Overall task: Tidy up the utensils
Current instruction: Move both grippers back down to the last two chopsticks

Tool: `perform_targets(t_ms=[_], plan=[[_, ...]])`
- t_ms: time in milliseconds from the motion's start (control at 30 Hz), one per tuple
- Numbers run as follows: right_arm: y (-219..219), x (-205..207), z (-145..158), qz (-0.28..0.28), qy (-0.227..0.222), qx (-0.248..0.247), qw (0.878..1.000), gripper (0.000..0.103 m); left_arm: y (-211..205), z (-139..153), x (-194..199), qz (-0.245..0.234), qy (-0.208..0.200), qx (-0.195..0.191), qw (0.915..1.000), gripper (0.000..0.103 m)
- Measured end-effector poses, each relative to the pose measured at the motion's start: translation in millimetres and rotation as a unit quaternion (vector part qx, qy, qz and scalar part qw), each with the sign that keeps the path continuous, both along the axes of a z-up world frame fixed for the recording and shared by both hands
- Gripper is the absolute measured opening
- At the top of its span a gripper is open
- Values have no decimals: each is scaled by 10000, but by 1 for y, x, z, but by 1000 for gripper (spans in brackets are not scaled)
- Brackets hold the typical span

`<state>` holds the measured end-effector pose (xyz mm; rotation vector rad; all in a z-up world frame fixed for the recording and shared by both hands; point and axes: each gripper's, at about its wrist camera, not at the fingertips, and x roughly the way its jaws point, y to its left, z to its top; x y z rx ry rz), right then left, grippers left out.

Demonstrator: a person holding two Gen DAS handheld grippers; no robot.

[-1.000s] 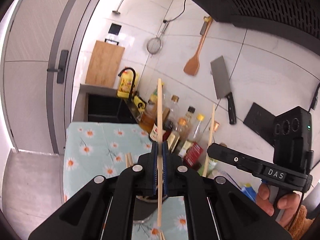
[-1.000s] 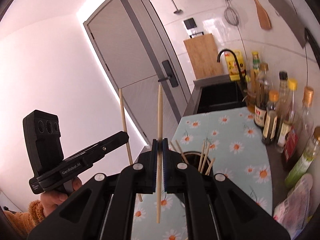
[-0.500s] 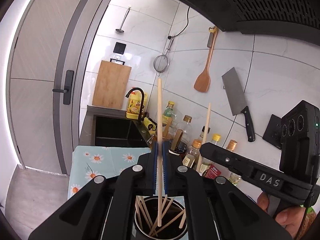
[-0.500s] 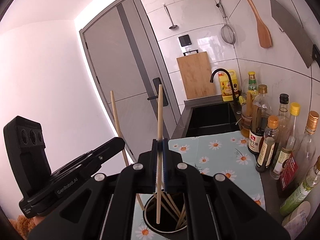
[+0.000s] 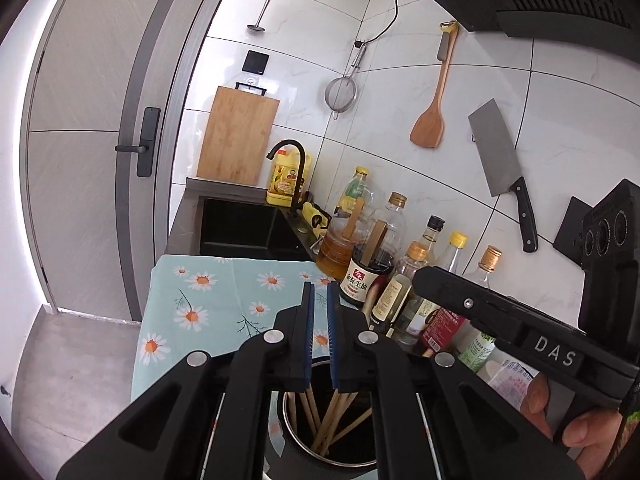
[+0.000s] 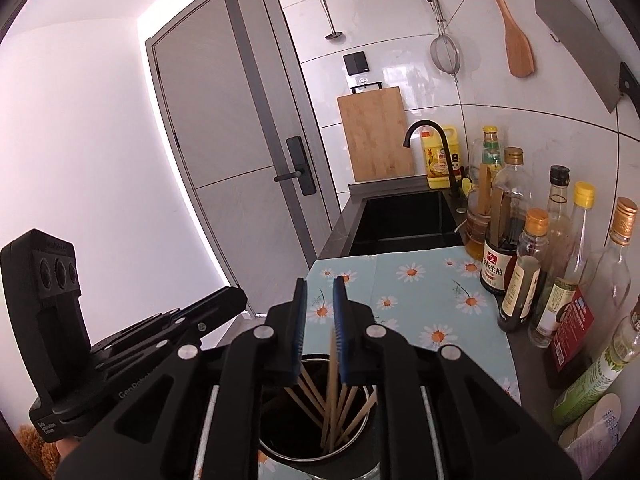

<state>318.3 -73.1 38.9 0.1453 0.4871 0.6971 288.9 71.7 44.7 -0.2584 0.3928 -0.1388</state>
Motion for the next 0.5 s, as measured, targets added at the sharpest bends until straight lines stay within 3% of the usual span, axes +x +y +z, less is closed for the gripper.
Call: perform_targets(t_ms=[67,300,433,500], plan=[[-6,-1,2,-10,55,120,9999,21,2,1,-3,-12,19,-36,10000,25],[-21,-19,13,-42,87,265,9996,21,8,10,-24,55,-7,-2,10000,37],[-26,-31,16,-46,230,302,9993,22,5,19,-43,87,-59,195,9998,52],[-28,-40,18,-13,265,321,9991,29,2,22,-49,115,12,304,9995,58]])
